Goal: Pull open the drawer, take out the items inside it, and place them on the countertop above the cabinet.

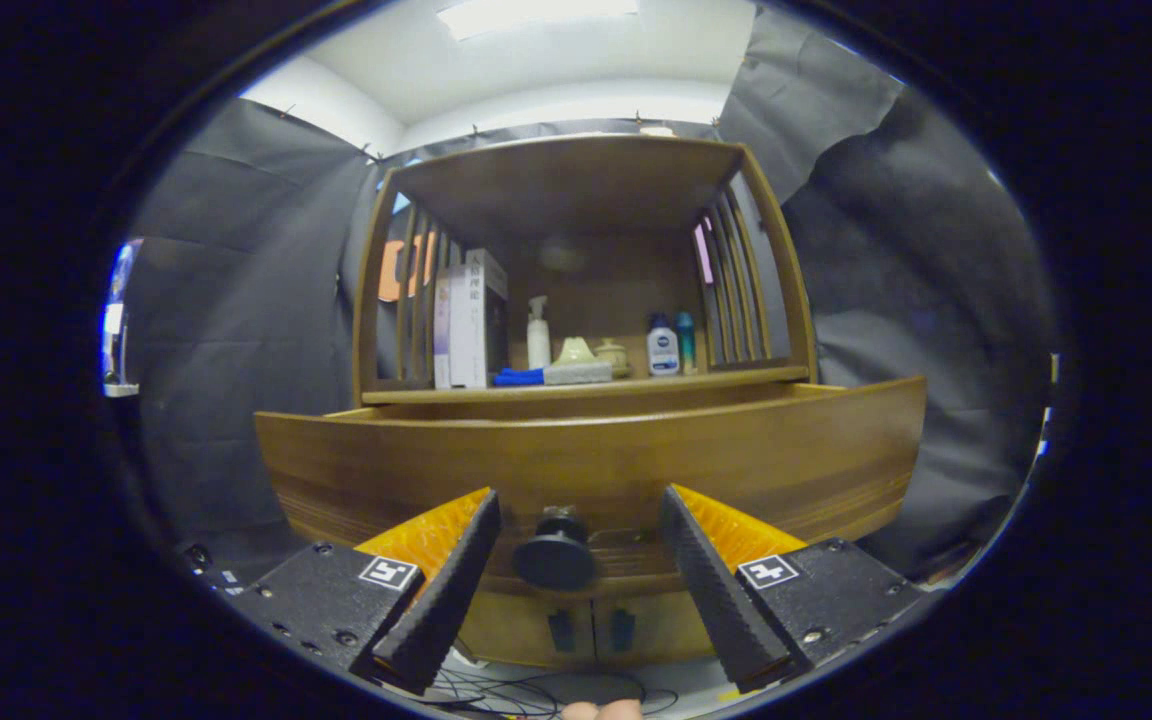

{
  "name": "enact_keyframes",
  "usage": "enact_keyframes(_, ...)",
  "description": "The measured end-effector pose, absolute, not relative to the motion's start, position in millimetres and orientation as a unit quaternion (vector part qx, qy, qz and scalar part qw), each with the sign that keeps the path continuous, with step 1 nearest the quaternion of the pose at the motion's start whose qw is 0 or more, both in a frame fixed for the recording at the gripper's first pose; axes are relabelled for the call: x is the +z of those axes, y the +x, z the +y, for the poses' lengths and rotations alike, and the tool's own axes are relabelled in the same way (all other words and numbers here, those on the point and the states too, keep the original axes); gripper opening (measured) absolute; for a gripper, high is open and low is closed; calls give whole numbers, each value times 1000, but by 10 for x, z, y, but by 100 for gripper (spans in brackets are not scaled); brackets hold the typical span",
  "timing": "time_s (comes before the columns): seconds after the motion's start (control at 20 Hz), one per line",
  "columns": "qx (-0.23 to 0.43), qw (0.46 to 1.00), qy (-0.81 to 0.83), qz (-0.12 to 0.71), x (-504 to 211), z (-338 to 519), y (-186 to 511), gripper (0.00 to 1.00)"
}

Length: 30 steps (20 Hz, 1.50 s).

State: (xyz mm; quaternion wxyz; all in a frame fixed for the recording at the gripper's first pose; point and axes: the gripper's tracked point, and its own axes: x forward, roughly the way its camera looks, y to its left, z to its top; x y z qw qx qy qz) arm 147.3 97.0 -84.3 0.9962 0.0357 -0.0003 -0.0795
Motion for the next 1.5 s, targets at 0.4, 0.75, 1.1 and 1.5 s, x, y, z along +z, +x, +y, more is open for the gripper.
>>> enact_keyframes(0.4,-111,993,-24,19,-891,978,1605,100)
enact_keyframes(0.75,-108,994,-20,24,-883,969,1616,100)
enact_keyframes(1.1,-103,994,-14,36,-869,941,1668,100)
enact_keyframes(1.5,-101,993,-9,52,-774,829,2088,100)
